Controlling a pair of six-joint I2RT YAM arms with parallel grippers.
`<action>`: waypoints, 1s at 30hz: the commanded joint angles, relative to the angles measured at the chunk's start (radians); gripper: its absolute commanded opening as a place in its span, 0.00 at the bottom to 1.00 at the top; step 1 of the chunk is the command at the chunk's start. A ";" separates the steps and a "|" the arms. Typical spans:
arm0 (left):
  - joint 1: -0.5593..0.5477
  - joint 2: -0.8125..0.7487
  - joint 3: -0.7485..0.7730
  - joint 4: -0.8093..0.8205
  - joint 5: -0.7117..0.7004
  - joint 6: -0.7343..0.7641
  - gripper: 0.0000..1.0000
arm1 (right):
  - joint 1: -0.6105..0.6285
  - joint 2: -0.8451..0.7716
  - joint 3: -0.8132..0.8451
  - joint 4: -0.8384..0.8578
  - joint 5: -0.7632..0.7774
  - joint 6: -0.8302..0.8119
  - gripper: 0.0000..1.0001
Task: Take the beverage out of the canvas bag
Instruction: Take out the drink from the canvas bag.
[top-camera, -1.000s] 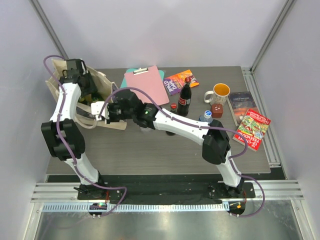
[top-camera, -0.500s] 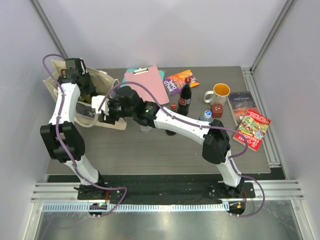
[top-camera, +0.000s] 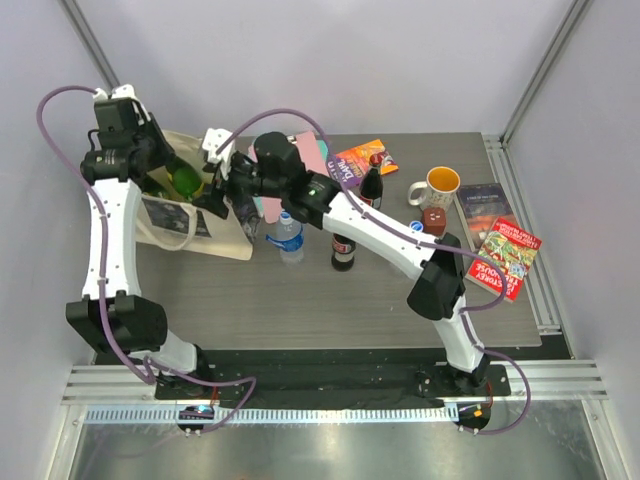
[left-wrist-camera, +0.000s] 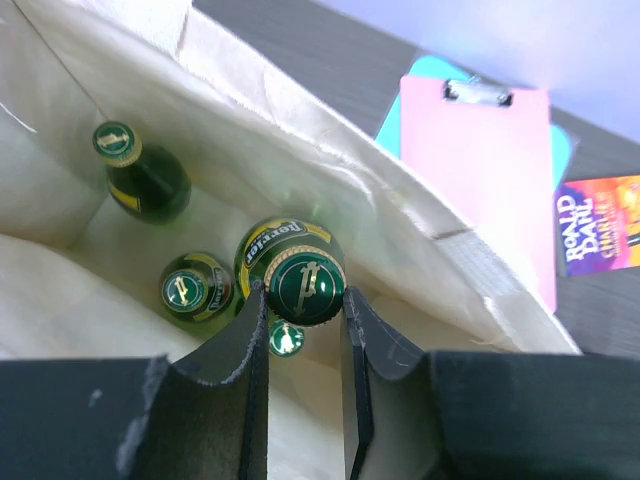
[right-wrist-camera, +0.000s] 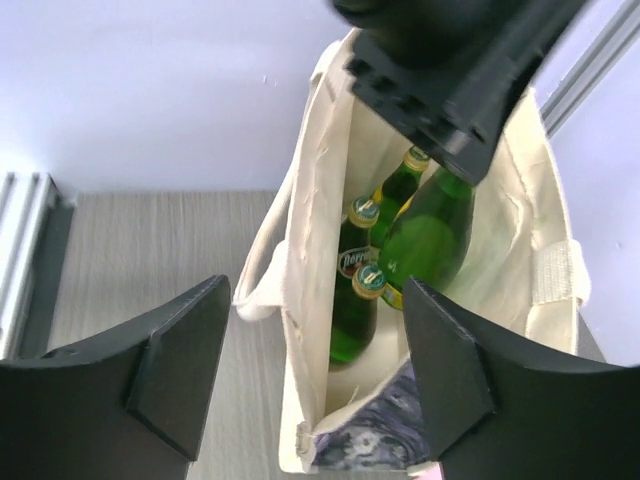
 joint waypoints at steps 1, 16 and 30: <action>-0.004 -0.104 0.095 0.112 0.038 -0.039 0.00 | -0.026 -0.061 0.073 0.080 -0.017 0.151 0.80; -0.006 -0.217 0.163 0.101 0.122 -0.110 0.00 | -0.049 0.103 0.274 0.087 -0.012 0.260 0.85; -0.015 -0.289 0.155 0.100 0.233 -0.168 0.00 | -0.003 0.175 0.348 0.120 0.086 0.214 0.85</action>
